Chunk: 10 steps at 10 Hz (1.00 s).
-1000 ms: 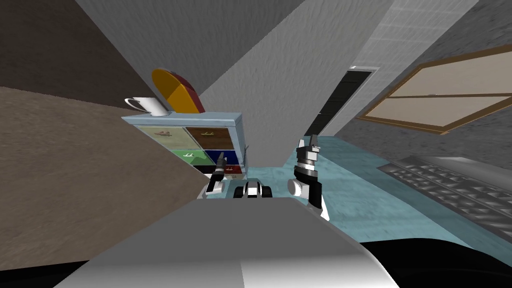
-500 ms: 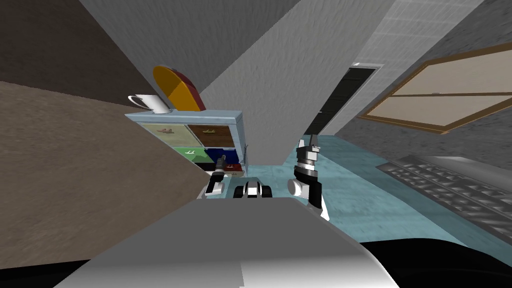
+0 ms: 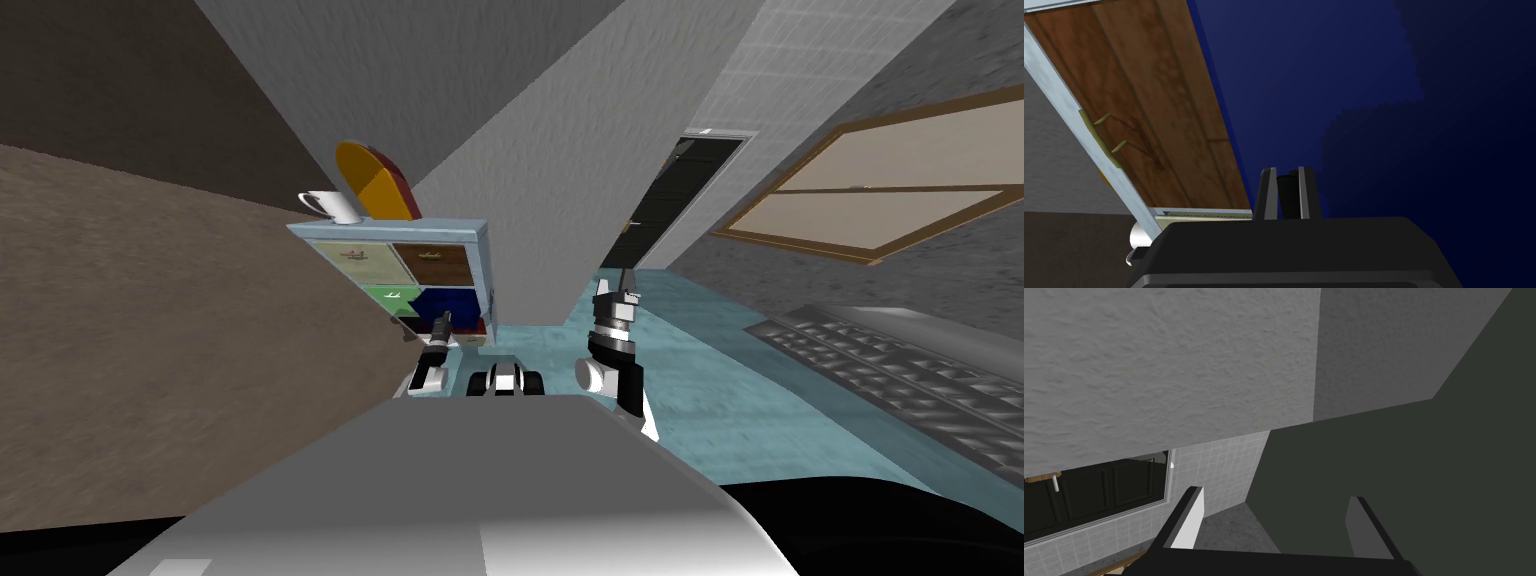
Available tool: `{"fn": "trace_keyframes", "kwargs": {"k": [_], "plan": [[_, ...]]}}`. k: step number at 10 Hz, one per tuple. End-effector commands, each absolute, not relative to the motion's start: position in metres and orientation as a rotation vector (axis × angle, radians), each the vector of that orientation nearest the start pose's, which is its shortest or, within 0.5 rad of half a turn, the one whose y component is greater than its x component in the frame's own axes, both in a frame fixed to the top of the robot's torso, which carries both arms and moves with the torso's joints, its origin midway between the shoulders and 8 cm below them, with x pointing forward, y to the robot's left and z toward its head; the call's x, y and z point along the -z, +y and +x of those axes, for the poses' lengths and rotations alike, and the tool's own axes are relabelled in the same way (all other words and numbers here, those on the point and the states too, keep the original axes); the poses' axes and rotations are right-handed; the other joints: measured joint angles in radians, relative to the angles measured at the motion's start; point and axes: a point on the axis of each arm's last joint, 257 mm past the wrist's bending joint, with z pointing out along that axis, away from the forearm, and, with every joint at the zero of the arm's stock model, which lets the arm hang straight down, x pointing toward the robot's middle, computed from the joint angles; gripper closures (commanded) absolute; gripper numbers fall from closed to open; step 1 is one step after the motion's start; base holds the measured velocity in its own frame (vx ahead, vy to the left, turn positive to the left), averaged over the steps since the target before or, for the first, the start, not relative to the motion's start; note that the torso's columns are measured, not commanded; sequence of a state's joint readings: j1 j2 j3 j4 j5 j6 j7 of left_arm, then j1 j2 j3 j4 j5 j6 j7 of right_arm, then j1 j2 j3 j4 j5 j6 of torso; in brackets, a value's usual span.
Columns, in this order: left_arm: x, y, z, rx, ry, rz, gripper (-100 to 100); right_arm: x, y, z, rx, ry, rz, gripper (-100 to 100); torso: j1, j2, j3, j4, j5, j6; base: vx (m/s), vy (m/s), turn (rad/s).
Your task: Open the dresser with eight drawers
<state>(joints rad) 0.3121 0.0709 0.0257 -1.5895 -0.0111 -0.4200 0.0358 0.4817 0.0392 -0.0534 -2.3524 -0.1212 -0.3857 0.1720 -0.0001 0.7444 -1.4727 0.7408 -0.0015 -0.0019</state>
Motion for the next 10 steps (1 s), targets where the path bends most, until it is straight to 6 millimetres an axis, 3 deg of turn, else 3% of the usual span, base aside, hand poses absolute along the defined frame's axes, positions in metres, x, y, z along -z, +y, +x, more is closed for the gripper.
{"fn": "trace_keyframes", "kwargs": {"k": [1, 2, 10], "plan": [[0.246, 0.298, 0.432, 1.156, 1.062, -1.081, 100, -0.041, -0.311, 0.342, -1.173, 0.573, 0.709, 0, 0.0, 0.001, 0.001, 0.001, 0.0, 0.0, -0.211, -0.033, 0.027], [0.242, 0.3, 0.432, 1.149, 1.068, -1.095, -100, -0.041, -0.311, 0.342, -1.173, 0.573, 0.709, 0, -0.003, 0.0, 0.0, 0.001, -0.001, 0.001, -0.097, -0.022, -0.004], [0.198, 0.308, 0.429, 1.148, 1.062, -1.101, -100, -0.041, -0.311, 0.342, -1.173, 0.573, 0.709, 0, -0.001, -0.003, -0.002, 0.0, 0.0, 0.001, 0.012, -0.005, -0.011]]}}
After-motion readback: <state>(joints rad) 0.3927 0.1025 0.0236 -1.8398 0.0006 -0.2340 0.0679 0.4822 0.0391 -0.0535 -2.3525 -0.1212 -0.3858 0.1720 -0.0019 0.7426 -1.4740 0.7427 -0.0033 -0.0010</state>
